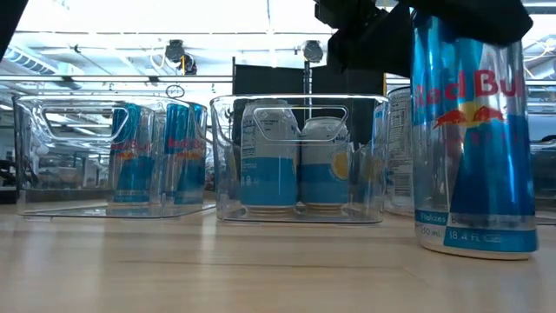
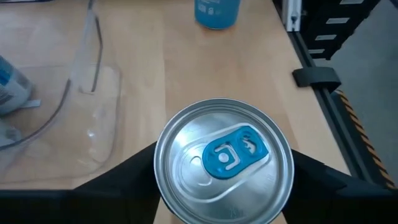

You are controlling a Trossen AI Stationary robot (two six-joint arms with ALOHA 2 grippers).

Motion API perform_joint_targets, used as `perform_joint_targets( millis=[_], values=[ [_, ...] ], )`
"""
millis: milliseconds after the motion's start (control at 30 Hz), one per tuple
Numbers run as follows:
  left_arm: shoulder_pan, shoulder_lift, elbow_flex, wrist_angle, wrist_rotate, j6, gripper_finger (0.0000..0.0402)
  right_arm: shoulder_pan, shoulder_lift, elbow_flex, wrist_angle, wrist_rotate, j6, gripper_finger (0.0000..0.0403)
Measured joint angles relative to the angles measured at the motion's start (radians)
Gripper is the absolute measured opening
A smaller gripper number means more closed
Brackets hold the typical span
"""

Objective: Sort soda cans
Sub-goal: Put the blue soda can into the left transparent bin

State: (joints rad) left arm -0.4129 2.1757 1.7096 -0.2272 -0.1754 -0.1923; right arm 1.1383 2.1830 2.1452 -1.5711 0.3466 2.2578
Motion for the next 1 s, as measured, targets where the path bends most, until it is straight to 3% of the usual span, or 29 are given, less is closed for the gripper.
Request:
perform_joint_targets(
  millis=[200, 400, 667, 833, 1000],
  values=[
    [-0.002, -0.044, -0.001, -0.038, 0.052, -0.002, 0.0255, 0.000, 0.000, 0.000, 0.000, 0.000, 0.000, 0.0277],
    [0.005, -0.206, 0.000, -0.119, 0.041, -0.007, 0.0263, -0.004, 0.000, 0.000, 0.000, 0.000, 0.000, 0.0277],
    [0.015, -0.455, -0.029, -0.336, -0.091, -0.009, 0.0263, -0.008, 0.000, 0.000, 0.000, 0.001, -0.002, 0.0277],
    [0.016, -0.628, -0.256, -0.415, -0.212, -0.100, 0.0263, -0.014, 0.000, 0.000, 0.000, 0.002, -0.004, 0.0277],
    [0.015, -0.851, -0.568, -0.345, -0.317, -0.282, 0.0263, -0.017, 0.000, 0.000, 0.000, 0.046, -0.012, 0.0277]
  ],
)
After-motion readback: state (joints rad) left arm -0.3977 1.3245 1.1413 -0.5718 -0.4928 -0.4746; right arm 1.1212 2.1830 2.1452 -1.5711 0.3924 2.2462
